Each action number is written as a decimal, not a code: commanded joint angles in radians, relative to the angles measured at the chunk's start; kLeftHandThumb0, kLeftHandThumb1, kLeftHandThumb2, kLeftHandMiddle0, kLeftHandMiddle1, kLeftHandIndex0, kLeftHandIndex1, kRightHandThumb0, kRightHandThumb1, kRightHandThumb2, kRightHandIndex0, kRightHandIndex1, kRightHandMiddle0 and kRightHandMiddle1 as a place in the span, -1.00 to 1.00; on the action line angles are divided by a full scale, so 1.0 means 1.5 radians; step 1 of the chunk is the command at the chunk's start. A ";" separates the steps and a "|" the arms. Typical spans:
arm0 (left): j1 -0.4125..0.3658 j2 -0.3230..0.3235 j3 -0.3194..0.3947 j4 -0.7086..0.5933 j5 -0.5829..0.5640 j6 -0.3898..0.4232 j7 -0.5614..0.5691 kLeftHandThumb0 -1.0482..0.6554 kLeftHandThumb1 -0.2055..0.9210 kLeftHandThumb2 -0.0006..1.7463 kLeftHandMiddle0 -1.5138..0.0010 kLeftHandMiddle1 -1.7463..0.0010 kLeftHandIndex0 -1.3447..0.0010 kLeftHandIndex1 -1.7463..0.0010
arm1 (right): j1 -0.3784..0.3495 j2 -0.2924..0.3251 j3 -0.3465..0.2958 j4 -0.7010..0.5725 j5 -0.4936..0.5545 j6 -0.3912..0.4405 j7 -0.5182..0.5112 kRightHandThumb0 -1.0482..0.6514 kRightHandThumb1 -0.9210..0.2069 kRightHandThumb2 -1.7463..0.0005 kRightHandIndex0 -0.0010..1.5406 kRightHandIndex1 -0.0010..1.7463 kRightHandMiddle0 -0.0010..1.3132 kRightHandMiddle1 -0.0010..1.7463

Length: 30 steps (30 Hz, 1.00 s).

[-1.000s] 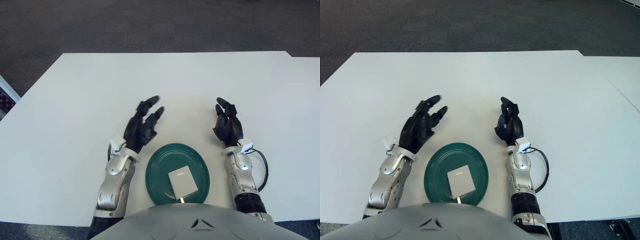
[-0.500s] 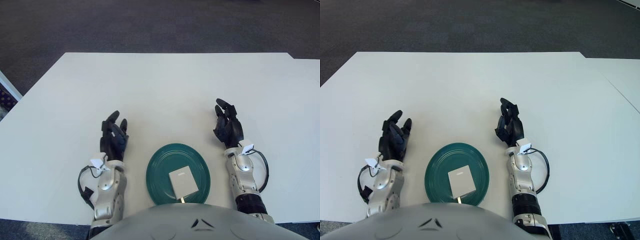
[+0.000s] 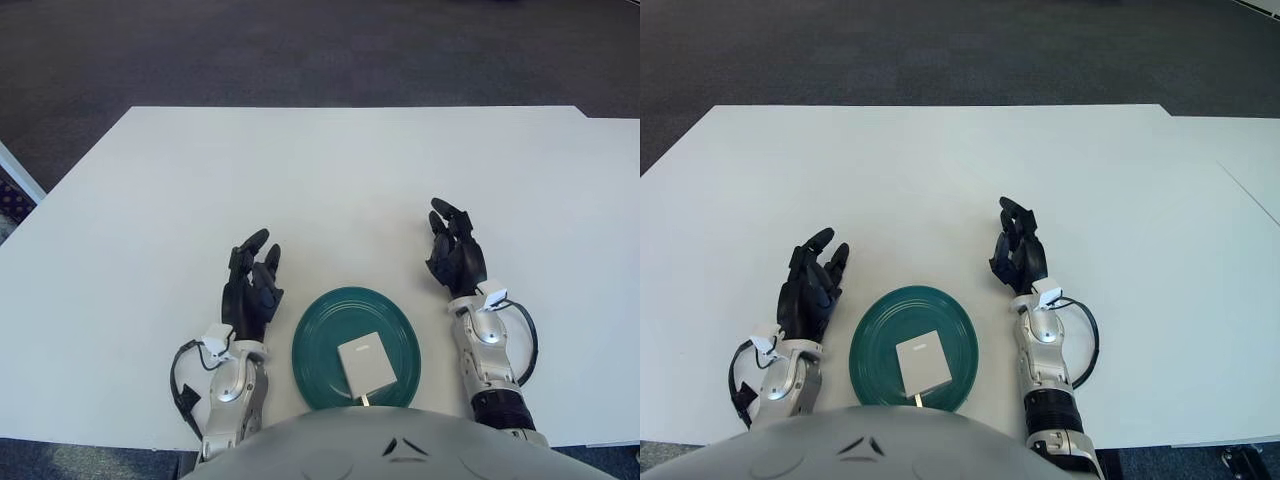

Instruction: Put the charger into the plate.

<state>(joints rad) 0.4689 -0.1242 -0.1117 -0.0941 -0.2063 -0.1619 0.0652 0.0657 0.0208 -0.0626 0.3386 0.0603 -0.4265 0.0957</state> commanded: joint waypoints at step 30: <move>0.019 0.028 0.003 0.104 0.021 -0.025 -0.108 -0.97 1.00 0.04 0.35 0.86 0.96 -0.04 | 0.166 -0.013 0.027 0.052 -0.037 0.025 -0.003 -0.72 -1.00 -0.04 -0.54 -1.00 -1.00 -0.13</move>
<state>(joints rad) 0.4683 -0.0986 -0.0992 -0.0161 -0.2036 -0.2328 -0.0834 0.0822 0.0035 -0.0407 0.3265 0.0383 -0.4415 0.0997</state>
